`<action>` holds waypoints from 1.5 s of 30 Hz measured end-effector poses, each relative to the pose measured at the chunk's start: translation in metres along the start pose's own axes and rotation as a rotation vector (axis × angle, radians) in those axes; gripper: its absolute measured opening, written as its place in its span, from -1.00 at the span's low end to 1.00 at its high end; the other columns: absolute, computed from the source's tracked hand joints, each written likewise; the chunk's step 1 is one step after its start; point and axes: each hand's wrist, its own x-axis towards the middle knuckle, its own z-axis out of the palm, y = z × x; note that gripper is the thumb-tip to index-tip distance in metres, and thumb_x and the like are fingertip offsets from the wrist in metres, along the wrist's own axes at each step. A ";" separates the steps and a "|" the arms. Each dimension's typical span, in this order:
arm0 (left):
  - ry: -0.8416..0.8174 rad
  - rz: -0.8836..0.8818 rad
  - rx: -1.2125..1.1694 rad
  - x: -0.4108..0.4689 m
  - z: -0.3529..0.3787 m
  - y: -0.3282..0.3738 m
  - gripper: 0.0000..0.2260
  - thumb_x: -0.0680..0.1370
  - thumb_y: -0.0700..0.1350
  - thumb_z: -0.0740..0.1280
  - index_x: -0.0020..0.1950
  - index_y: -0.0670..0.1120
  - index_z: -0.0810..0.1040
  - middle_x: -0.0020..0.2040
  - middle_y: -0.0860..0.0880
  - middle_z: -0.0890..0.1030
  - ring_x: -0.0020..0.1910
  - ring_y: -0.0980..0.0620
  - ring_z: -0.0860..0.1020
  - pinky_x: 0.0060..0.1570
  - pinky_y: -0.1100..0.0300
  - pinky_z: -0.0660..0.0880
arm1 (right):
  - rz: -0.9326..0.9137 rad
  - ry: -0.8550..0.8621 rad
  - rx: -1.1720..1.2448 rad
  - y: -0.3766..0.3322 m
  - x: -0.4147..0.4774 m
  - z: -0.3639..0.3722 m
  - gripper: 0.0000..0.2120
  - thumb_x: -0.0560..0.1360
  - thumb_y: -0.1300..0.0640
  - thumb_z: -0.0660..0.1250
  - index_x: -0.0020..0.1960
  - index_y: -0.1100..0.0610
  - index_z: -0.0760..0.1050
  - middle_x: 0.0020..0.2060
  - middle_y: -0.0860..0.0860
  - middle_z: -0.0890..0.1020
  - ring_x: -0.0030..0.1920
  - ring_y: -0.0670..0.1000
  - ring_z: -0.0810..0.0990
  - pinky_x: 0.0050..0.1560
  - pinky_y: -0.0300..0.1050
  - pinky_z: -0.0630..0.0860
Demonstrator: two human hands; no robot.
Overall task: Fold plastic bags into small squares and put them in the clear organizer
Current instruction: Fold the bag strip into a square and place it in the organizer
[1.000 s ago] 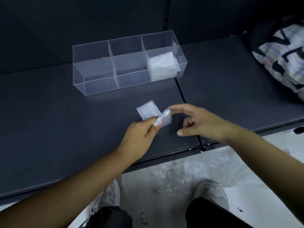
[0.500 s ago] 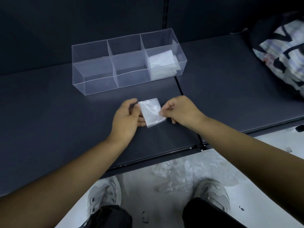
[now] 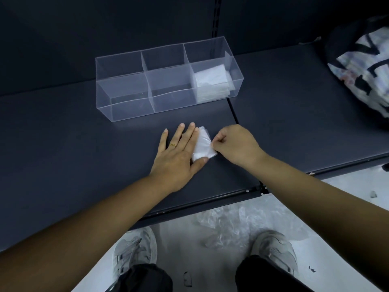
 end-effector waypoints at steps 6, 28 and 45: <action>-0.064 -0.091 -0.023 0.000 -0.003 0.014 -0.26 0.50 0.33 -0.22 0.53 -0.08 -0.34 0.55 0.01 -0.32 0.50 0.07 -0.37 0.46 0.00 -0.36 | -0.046 0.100 -0.084 0.000 -0.018 0.023 -0.80 0.49 -0.05 0.35 -0.06 0.08 0.50 -0.10 -0.03 0.50 -0.13 0.00 0.52 -0.22 -0.14 0.37; -0.037 -0.177 -1.458 -0.002 -0.063 0.003 -0.86 0.32 -0.16 0.51 -0.17 -0.07 0.63 -0.25 0.03 0.66 -0.24 0.16 0.58 -0.19 0.39 0.49 | -0.211 -0.118 0.583 0.002 -0.032 -0.038 -0.80 0.42 0.19 0.48 0.01 0.07 0.56 -0.16 0.06 0.67 -0.20 -0.05 0.59 -0.12 -0.22 0.55; 0.198 -0.036 -0.482 -0.037 -0.004 0.004 -0.59 0.53 0.05 0.36 0.36 0.05 0.43 0.41 0.16 0.30 0.44 0.17 0.15 0.37 0.40 -0.12 | -0.003 0.306 0.093 -0.023 0.125 -0.079 -0.89 0.40 0.12 0.48 -0.16 0.09 0.55 -0.09 0.02 0.60 0.08 0.07 0.58 0.17 -0.03 0.49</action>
